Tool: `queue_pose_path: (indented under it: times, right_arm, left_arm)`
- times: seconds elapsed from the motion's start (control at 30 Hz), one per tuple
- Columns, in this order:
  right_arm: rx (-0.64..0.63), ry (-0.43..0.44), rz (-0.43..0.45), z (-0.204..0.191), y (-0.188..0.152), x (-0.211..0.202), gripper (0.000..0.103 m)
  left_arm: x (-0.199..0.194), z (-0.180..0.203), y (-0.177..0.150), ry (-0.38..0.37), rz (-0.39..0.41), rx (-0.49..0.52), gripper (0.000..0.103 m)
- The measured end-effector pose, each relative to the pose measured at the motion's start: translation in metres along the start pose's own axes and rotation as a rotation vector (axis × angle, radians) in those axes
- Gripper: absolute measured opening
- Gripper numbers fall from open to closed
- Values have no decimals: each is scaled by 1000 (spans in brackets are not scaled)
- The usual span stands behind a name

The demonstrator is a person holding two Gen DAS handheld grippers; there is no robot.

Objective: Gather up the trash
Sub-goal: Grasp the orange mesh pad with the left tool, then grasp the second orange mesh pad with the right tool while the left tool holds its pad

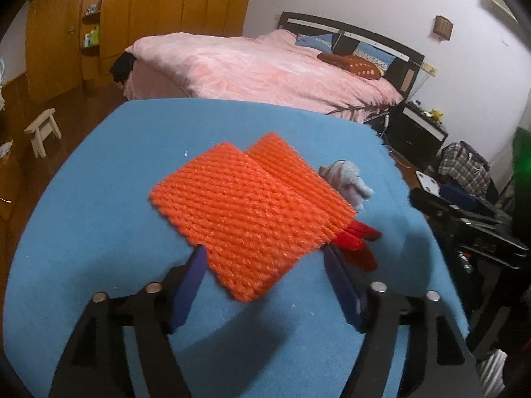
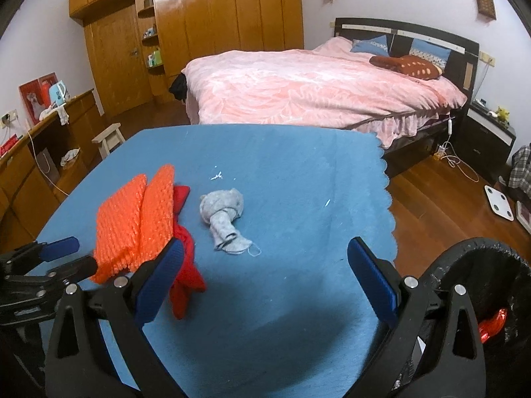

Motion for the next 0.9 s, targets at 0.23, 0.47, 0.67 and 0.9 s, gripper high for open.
queue_pose_path:
  times: [0.23,0.47,0.67,0.9]
  right_arm:
    - [-6,-6,1,1,3,1,96]
    - [-7,-3,-5,-2,2,4,96]
    - [-18,1,-16,-6,0,9,96]
    - [-23,7,-20,-9,-1,11,96]
  left_arm:
    - [-2,-4,6,61,55,-42,81]
    - [23,-17,12,134,28,-86,74]
    - [47,-15,1,102,-44,-87,58]
    - [40,-20,2,104,-15,-97,15]
Point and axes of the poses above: each gripper's, at about its wrist camera, not at the fingertips, and x roughly the way its jaws point, z to its right, y to its top, the point moved 2 cm from there along x, roughly the way its jaws point, and after that the axes turned 1 degree about x, right-handed, at the moved point
